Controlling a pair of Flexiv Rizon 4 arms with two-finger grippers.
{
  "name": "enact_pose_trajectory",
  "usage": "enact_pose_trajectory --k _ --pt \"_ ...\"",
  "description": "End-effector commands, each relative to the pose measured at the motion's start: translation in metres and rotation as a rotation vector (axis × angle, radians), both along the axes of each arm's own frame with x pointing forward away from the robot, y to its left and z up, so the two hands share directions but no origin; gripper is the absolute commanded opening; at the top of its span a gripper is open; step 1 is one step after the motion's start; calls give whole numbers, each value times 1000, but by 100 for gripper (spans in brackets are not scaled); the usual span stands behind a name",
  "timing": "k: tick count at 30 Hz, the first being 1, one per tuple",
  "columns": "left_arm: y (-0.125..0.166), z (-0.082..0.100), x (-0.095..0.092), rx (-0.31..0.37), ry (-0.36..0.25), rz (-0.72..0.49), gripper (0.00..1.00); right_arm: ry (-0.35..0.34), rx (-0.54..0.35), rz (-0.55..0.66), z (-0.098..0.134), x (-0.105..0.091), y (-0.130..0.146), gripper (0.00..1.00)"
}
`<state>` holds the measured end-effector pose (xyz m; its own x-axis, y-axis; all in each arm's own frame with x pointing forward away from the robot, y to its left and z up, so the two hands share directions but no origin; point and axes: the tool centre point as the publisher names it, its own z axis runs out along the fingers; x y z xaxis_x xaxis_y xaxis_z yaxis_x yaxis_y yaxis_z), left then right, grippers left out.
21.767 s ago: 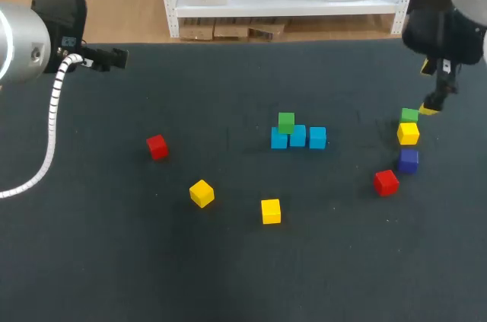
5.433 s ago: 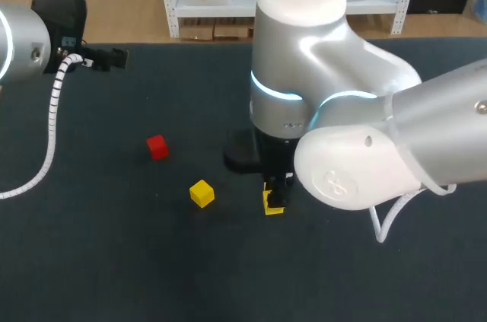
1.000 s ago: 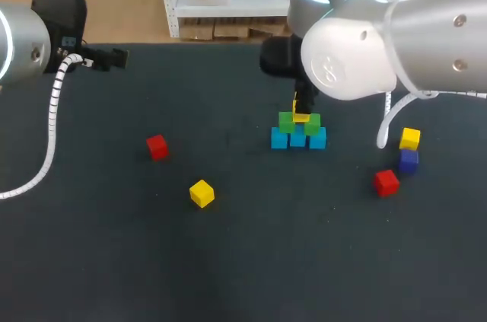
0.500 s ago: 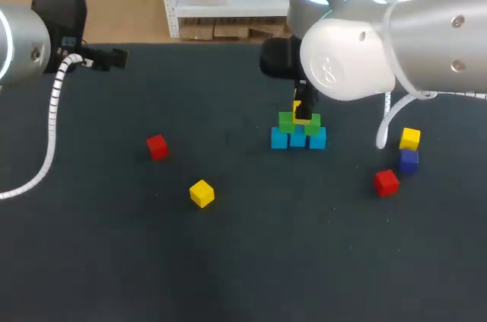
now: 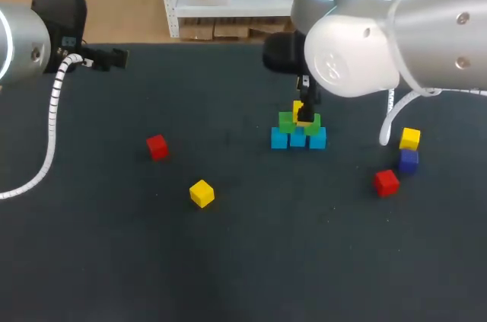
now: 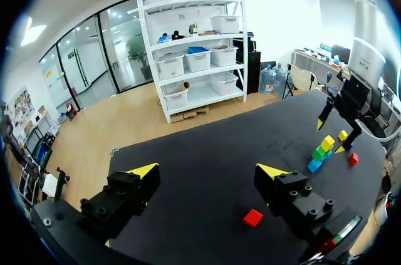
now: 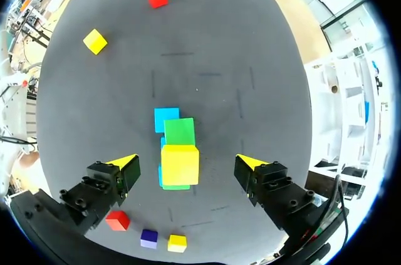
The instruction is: Place the blue cubes, place green cubes on the blue cubes, place the yellow cubes on the green cubes, then place the red cubes on the yellow cubes, and place purple cube on the red cubes.
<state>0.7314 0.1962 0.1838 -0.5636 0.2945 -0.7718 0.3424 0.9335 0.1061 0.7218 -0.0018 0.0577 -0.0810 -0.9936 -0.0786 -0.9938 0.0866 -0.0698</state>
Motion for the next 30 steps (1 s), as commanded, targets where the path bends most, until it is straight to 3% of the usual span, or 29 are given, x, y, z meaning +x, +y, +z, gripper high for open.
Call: enact_pose_trajectory --k 1,9,11,14,15,30 --pt "1 0 1 -3 1 -6 100 -7 2 2 1 -2 -2 100" --pt "1 0 1 -3 1 -6 100 -3 1 13 1 -1 -2 100" --pt "1 0 1 -3 1 -6 100 -3 1 14 1 -2 -1 87" --pt "1 0 1 -3 1 -6 100 0 1 17 0 -2 -1 50" --pt "1 0 1 -3 1 -6 100 1 1 17 0 -1 -1 47" --pt "1 0 1 -3 1 -6 100 4 5 25 1 -2 1 44"
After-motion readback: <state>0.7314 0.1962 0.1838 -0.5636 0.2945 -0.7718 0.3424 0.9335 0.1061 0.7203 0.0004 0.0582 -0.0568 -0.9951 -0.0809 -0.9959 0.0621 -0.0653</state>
